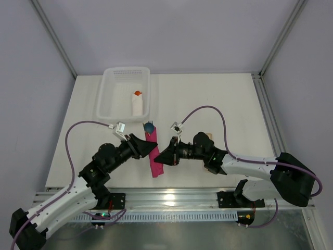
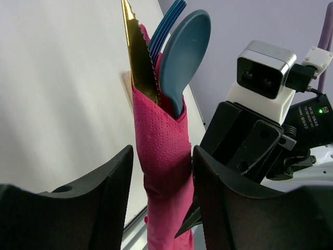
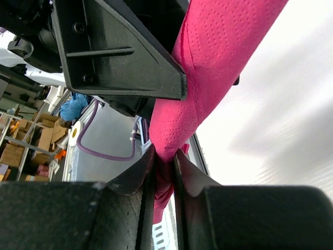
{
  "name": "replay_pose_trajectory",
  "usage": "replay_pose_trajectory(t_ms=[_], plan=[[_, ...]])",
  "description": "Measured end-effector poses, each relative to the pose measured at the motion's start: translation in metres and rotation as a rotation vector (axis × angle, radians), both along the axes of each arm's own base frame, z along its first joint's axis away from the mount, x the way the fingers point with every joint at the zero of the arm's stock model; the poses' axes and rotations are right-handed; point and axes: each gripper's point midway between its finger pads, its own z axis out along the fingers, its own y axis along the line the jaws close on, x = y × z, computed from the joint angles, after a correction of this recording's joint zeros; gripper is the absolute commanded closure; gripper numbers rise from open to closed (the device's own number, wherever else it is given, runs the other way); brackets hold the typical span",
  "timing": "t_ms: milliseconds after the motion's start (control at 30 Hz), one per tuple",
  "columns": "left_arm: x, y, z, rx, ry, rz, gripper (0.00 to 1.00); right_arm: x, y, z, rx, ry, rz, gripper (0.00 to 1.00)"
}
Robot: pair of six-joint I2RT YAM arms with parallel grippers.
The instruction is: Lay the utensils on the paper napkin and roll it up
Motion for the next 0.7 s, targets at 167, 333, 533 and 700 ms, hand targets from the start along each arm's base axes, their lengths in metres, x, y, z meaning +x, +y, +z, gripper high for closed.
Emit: replay_pose_trajectory(t_ms=[167, 333, 533, 700], plan=[[-0.007, 0.006, 0.006, 0.001, -0.031, -0.01, 0.39, 0.0, 0.0, 0.0, 0.0, -0.004, 0.0, 0.96], [-0.019, 0.011, 0.013, 0.004, -0.068, -0.043, 0.33, -0.001, -0.002, 0.002, 0.0, -0.011, 0.002, 0.96], [-0.035, 0.008, 0.018, -0.001, -0.099, -0.121, 0.31, -0.006, -0.002, 0.005, 0.0, -0.027, 0.031, 0.96], [-0.044, 0.004, 0.012, 0.001, -0.09, -0.179, 0.3, -0.012, -0.003, 0.007, 0.003, -0.035, 0.066, 0.96]])
